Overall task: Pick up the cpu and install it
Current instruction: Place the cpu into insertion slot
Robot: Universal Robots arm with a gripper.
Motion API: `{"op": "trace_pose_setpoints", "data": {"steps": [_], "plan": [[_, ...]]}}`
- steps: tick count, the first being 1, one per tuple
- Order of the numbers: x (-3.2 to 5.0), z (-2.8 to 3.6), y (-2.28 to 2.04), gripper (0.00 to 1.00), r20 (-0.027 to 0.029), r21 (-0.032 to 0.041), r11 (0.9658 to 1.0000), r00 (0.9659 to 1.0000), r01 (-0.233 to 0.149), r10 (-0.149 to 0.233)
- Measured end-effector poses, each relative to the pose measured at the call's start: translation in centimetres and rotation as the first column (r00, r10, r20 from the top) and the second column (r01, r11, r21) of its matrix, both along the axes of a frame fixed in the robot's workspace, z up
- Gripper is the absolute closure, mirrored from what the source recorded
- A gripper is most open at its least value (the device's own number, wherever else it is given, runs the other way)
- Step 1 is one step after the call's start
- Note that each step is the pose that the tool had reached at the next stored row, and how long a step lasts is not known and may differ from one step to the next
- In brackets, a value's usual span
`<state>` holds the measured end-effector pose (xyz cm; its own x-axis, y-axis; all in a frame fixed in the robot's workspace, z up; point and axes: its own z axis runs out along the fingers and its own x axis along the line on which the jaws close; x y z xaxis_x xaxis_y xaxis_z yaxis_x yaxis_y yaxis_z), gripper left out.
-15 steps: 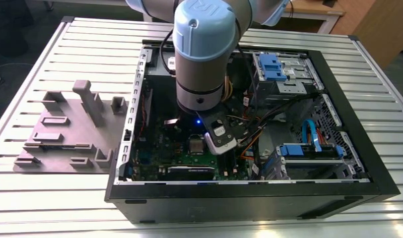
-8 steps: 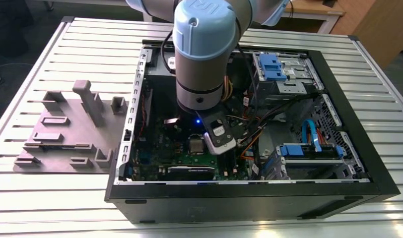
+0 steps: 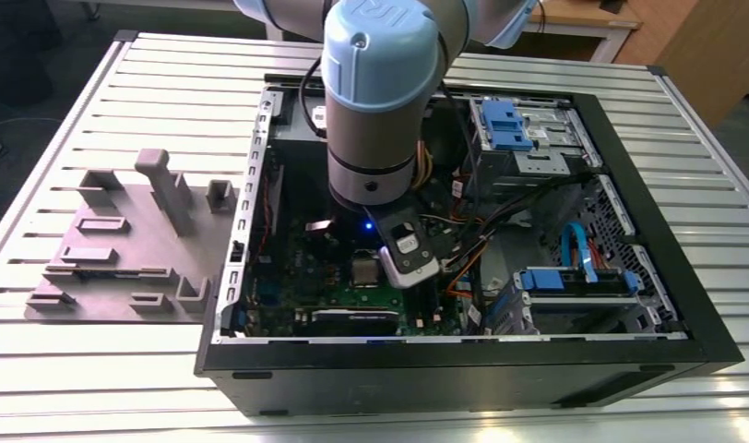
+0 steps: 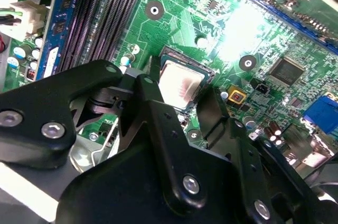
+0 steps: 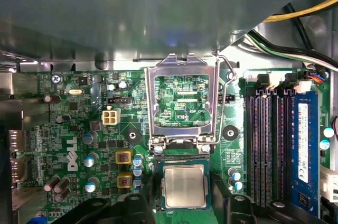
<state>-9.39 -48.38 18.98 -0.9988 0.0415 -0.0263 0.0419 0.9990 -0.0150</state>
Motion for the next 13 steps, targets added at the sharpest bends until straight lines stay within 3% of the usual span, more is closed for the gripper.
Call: {"op": "trace_pose_setpoints", "data": {"steps": [2, 13], "plan": [[-0.01, 0.00, 0.00, 0.51, -0.0003, 0.0000, 1.0000, 1.0000, 0.000, 0.000], [0.02, 0.24, 0.00, 0.51, -0.0011, 0.0002, 1.0000, 1.0000, 0.000, 0.000]]}}
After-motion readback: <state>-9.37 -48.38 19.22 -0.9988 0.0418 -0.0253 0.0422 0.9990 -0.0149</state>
